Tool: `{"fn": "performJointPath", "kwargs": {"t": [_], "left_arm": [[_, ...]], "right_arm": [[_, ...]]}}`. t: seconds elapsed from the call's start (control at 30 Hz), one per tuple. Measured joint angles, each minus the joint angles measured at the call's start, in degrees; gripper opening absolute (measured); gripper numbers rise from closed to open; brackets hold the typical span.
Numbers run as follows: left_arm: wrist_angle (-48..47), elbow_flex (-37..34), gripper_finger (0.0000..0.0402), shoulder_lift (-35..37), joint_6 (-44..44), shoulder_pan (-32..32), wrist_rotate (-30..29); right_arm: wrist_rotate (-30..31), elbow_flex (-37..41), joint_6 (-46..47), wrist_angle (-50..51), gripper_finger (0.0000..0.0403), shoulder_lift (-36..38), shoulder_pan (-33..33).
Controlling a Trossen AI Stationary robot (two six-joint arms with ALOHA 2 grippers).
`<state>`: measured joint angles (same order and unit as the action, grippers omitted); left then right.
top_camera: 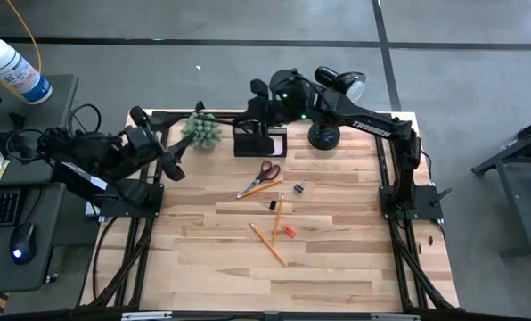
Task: Pick and place office supplies into organizer
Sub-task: Put the black pen into the black desk organizer
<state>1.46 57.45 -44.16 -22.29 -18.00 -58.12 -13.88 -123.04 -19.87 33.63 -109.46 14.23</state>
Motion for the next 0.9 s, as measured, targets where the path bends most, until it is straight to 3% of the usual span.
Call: {"fn": "performJointPath", "kwargs": {"t": [0.33, 0.7, 0.9], "left_arm": [[9.83, -0.01, 0.0246, -2.06, -1.34, 0.00, 2.63], [25.75, -0.02, 0.0246, -7.10, -9.54, 0.04, 5.10], [32.39, 0.00, 0.0246, -9.68, -10.90, 0.04, 9.79]], "right_arm": [[-4.59, 0.00, 5.83, -11.50, 0.0030, 0.62, -0.42], [-5.93, 0.02, 5.96, -16.43, 0.0028, 0.62, -2.90], [-5.87, 0.04, 5.96, -16.82, 0.0037, 0.62, -3.91]]}}
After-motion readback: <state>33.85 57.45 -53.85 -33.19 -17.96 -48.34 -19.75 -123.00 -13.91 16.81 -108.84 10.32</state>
